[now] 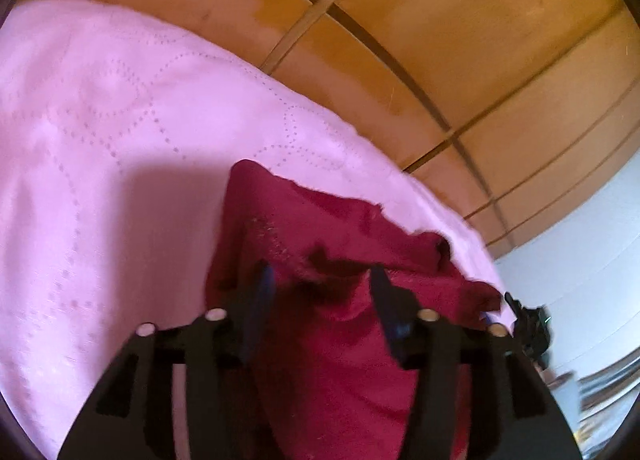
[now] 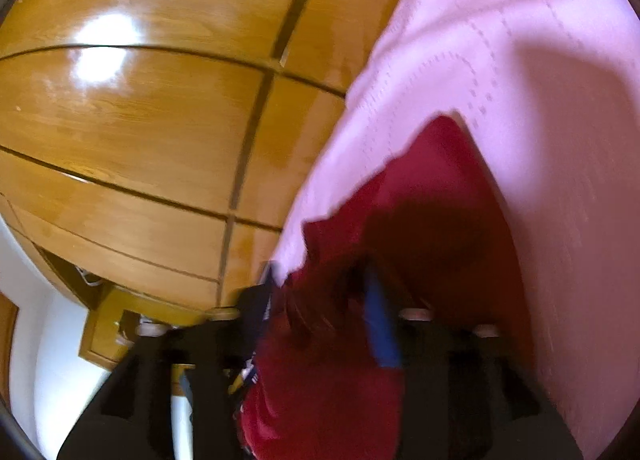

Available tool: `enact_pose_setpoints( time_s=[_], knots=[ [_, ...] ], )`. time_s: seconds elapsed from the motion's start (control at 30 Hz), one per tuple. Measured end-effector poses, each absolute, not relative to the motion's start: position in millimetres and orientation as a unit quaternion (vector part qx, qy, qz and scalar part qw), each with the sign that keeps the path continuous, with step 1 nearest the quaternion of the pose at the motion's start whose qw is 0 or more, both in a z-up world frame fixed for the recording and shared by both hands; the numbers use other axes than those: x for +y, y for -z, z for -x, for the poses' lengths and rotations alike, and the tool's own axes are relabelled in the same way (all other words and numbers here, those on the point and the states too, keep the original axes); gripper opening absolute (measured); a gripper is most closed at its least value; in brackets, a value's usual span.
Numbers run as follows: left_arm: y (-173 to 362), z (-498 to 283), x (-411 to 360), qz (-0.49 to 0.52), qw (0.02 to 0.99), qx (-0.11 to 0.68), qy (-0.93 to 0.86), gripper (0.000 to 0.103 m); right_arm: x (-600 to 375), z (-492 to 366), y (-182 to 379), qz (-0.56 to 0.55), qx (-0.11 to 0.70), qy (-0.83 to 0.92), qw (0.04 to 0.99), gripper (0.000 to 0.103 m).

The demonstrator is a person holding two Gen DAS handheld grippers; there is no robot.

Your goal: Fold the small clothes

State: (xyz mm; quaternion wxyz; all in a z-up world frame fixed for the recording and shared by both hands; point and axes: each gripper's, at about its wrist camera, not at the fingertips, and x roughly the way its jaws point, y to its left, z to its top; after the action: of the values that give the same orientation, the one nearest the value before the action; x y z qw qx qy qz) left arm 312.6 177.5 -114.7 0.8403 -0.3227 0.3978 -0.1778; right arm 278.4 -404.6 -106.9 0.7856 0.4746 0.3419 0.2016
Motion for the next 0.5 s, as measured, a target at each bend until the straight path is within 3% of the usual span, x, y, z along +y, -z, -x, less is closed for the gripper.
enact_pose_setpoints(
  time_s=[0.2, 0.33, 0.5],
  knots=[
    [99, -301, 190, 0.323, 0.86, 0.37, 0.142, 0.072, -406, -271, 75, -0.391, 0.314, -0.173, 0.848, 0.064],
    [95, -305, 188, 0.27, 0.876, 0.385, 0.11, 0.073, -378, -282, 63, -0.24, 0.377, -0.129, 0.885, 0.054],
    [106, -307, 180, 0.258, 0.862, 0.416, 0.129, 0.073, -359, -300, 74, -0.181, 0.421, -0.124, 0.88, 0.054]
  ],
)
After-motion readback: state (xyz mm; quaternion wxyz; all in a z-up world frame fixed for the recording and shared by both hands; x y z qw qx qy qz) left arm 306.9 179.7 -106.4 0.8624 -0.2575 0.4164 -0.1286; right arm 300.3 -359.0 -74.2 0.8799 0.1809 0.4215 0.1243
